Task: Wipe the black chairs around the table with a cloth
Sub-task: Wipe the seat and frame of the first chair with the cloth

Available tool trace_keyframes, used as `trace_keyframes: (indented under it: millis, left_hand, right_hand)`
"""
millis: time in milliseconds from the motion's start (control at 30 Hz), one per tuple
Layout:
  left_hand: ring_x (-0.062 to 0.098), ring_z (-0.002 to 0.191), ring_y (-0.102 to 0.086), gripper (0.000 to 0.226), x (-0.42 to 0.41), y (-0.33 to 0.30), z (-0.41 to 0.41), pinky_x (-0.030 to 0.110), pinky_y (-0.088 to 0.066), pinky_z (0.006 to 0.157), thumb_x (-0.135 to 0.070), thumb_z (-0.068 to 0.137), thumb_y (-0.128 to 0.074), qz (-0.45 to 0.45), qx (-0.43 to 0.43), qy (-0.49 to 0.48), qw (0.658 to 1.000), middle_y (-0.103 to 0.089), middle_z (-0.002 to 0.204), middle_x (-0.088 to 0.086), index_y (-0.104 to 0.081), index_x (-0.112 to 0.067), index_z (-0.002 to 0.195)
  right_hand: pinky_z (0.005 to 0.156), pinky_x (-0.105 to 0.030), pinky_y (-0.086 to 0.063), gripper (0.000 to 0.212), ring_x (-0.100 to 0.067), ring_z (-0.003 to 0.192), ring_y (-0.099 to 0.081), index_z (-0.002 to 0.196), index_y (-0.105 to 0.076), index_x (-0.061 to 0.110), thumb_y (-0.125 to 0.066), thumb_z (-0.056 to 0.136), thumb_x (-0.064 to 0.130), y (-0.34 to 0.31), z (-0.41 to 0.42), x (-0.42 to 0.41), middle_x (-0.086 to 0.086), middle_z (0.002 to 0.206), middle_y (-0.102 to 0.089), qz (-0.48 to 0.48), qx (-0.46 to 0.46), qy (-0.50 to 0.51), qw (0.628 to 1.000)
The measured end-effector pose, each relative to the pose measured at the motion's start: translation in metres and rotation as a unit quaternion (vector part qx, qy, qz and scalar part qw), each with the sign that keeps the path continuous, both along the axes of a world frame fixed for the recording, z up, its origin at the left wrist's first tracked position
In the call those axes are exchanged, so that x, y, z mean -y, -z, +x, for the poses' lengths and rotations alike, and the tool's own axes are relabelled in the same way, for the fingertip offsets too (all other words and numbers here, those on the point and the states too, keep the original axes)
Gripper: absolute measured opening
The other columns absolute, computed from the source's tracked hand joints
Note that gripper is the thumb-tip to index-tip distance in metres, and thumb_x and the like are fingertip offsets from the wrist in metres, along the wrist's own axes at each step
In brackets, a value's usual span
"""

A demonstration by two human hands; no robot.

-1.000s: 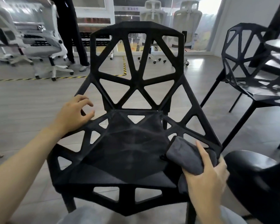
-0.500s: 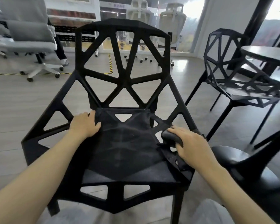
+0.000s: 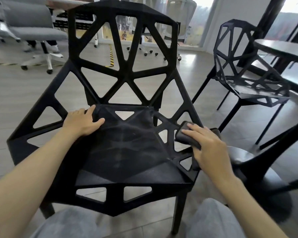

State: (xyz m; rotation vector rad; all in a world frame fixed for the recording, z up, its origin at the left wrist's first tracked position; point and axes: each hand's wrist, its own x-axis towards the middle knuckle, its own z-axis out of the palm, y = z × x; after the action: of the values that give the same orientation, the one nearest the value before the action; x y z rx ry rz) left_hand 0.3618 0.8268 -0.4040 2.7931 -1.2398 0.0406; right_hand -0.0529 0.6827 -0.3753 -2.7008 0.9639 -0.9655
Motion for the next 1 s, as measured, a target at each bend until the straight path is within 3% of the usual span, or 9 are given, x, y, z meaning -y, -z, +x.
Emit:
trace_keyframes:
  millis: [67,200,333,433,567,700,800,900,1000]
  left_hand:
    - [0.037,0.144,-0.043,0.087,0.000,-0.003,-0.001,0.048,-0.033,0.115,-0.077,0.096,-0.033,-0.004,-0.010,-0.006,1.000,-0.049,0.152,0.020,-0.021,-0.024,0.164]
    - [0.038,0.145,-0.041,0.087,0.000,-0.007,-0.002,0.049,-0.034,0.114,-0.076,0.096,-0.034,0.000,-0.019,-0.014,1.000,-0.046,0.156,0.018,-0.017,-0.026,0.166]
    - [0.037,0.146,-0.040,0.086,-0.002,-0.010,0.000,0.050,-0.034,0.115,-0.076,0.096,-0.033,0.008,-0.032,-0.007,0.999,-0.044,0.158,0.015,-0.015,-0.028,0.166]
    - [0.035,0.147,-0.040,0.088,-0.004,-0.010,0.002,0.049,-0.034,0.116,-0.077,0.096,-0.032,0.016,-0.037,0.002,0.999,-0.042,0.159,0.013,-0.015,-0.028,0.166]
    - [0.036,0.146,-0.040,0.087,-0.005,-0.011,0.000,0.048,-0.032,0.117,-0.076,0.097,-0.032,0.008,-0.031,0.004,0.999,-0.043,0.159,0.015,-0.016,-0.025,0.166]
    - [0.035,0.147,-0.040,0.087,-0.006,-0.008,0.003,0.048,-0.032,0.118,-0.076,0.097,-0.032,0.011,-0.031,0.007,0.999,-0.043,0.159,0.014,-0.017,-0.025,0.166]
    - [0.034,0.147,-0.040,0.089,-0.004,-0.005,0.004,0.049,-0.033,0.117,-0.079,0.095,-0.031,0.010,-0.027,0.004,1.000,-0.043,0.160,0.013,-0.017,-0.026,0.166]
    - [0.034,0.146,-0.041,0.090,-0.004,-0.001,0.007,0.048,-0.032,0.118,-0.079,0.094,-0.031,0.009,-0.018,0.010,1.000,-0.044,0.158,0.015,-0.018,-0.025,0.165]
    - [0.033,0.148,-0.039,0.090,-0.003,-0.001,0.009,0.047,-0.029,0.119,-0.079,0.095,-0.030,0.010,-0.014,0.008,1.000,-0.043,0.159,0.015,-0.018,-0.025,0.165]
  right_hand:
    - [0.117,-0.032,-0.039,0.068,-0.019,0.128,-0.062,0.124,-0.074,0.028,-0.075,0.067,-0.009,0.015,0.008,-0.028,0.008,0.139,-0.065,0.007,-0.016,-0.023,1.000]
    - [0.118,-0.022,-0.035,0.062,-0.010,0.132,-0.058,0.128,-0.071,0.032,-0.076,0.077,-0.001,0.035,0.011,-0.067,0.013,0.142,-0.062,0.028,-0.019,-0.127,0.991]
    - [0.105,-0.031,-0.050,0.068,-0.013,0.122,-0.065,0.120,-0.075,0.033,-0.074,0.064,-0.007,0.014,0.012,-0.033,0.013,0.133,-0.068,-0.016,-0.077,-0.113,0.991]
    - [0.087,-0.036,-0.055,0.047,-0.015,0.105,-0.068,0.104,-0.074,0.036,-0.068,0.075,0.000,-0.010,0.043,0.002,0.016,0.116,-0.072,0.014,-0.098,-0.038,0.994]
    - [0.068,-0.033,-0.041,0.025,-0.024,0.093,-0.066,0.099,-0.072,0.028,-0.060,0.091,0.008,0.001,0.095,0.009,0.006,0.103,-0.068,0.017,-0.134,-0.035,0.990]
    - [0.079,-0.039,-0.051,0.028,-0.023,0.098,-0.066,0.105,-0.072,0.029,-0.062,0.090,0.008,-0.005,0.078,0.008,0.007,0.110,-0.070,0.032,-0.121,-0.059,0.990]
    - [0.086,-0.037,-0.053,0.049,-0.018,0.101,-0.067,0.105,-0.071,0.034,-0.076,0.069,0.002,-0.025,0.040,0.006,0.010,0.108,-0.070,0.024,-0.237,-0.050,0.970]
    - [0.087,-0.028,-0.055,0.062,-0.014,0.108,-0.066,0.107,-0.075,0.033,-0.076,0.064,-0.011,-0.026,0.002,-0.006,0.013,0.120,-0.071,0.010,-0.138,-0.082,0.987]
    - [0.098,-0.019,-0.048,0.065,-0.013,0.118,-0.065,0.113,-0.075,0.029,-0.072,0.065,-0.016,-0.015,-0.001,-0.009,0.012,0.127,-0.070,-0.002,-0.052,-0.076,0.996]
